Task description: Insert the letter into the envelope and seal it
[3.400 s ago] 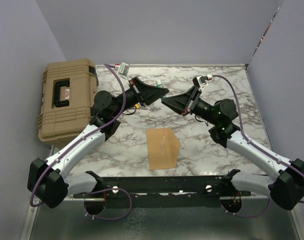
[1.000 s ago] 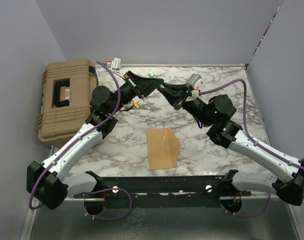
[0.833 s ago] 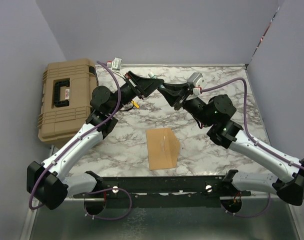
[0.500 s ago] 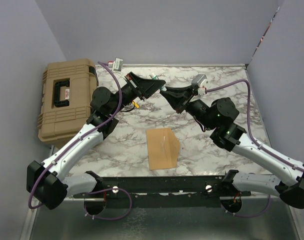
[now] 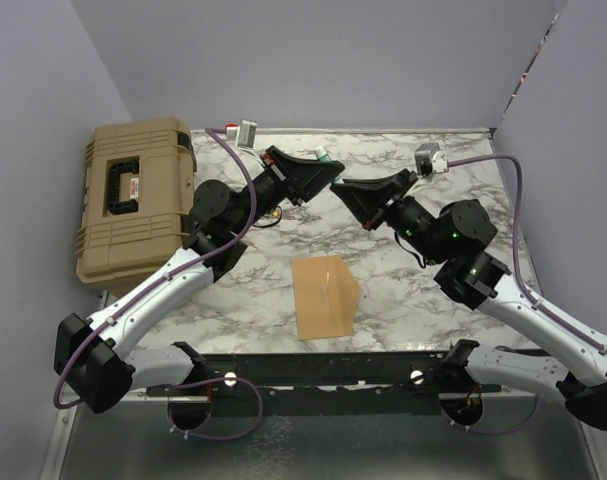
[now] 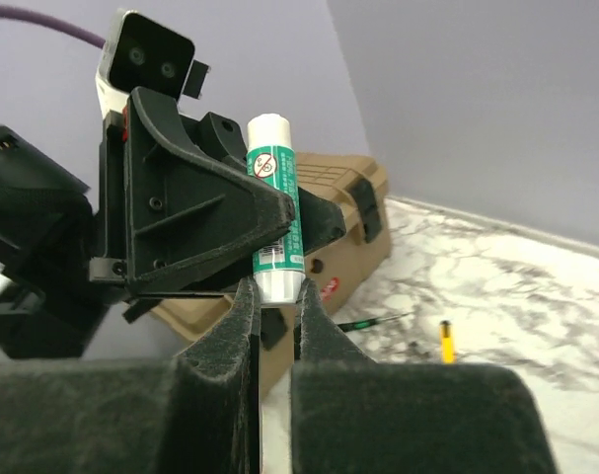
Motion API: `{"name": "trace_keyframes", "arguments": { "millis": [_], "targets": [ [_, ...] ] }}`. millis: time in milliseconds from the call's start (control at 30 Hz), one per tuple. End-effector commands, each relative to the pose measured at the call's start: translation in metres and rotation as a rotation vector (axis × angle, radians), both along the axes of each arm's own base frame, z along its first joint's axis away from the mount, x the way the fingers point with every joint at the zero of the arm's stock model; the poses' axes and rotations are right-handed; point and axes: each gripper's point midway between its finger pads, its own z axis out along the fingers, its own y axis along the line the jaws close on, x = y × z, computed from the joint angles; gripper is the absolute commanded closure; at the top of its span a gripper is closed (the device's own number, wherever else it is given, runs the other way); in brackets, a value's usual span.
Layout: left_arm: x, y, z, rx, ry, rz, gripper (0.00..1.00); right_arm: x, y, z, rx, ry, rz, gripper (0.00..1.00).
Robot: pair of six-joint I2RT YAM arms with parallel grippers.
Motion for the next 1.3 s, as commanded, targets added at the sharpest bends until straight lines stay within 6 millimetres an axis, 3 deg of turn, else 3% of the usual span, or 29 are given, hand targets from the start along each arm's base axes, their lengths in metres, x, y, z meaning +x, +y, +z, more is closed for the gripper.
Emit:
{"name": "trace_keyframes", "arguments": {
  "millis": [0,167,333,567,800,867,967,1033,1133,1267],
  "targets": [
    [-0.018,-0.016,0.001,0.056,-0.093,-0.078,1.0,-0.021,-0.005,0.029,0.318,0.211,0.146,0.99],
    [-0.036,-0.019,0.027,0.012,-0.176,-0.148,1.0,-0.042,-0.026,0.048,0.65,0.384,0.319,0.99],
    [-0.045,-0.016,0.049,-0.035,-0.177,-0.172,1.0,-0.046,-0.036,0.059,0.833,0.505,0.435,0.99],
    [-0.061,-0.01,0.05,-0.017,-0.251,-0.175,1.0,-0.041,-0.04,0.045,1.039,0.697,0.552,1.0],
    [-0.057,-0.014,0.048,0.005,-0.288,-0.158,1.0,-0.033,-0.04,0.049,1.137,0.766,0.605,0.99],
    [-0.047,-0.013,0.043,0.013,-0.267,-0.113,1.0,-0.032,-0.038,0.049,1.109,0.742,0.58,0.96],
    [-0.019,-0.011,0.032,0.037,-0.155,0.007,1.0,-0.022,-0.031,0.038,0.933,0.635,0.403,0.6],
    [0.0,-0.007,0.025,0.069,-0.073,0.085,1.0,-0.007,-0.034,0.028,0.786,0.549,0.216,0.44],
    [0.005,-0.008,0.022,0.088,-0.038,0.091,1.0,0.001,-0.047,0.028,0.613,0.335,0.056,0.33],
    [0.014,-0.012,0.019,0.084,0.069,0.076,1.0,-0.007,-0.041,0.035,0.28,-0.022,0.011,0.31]
  ]
}}
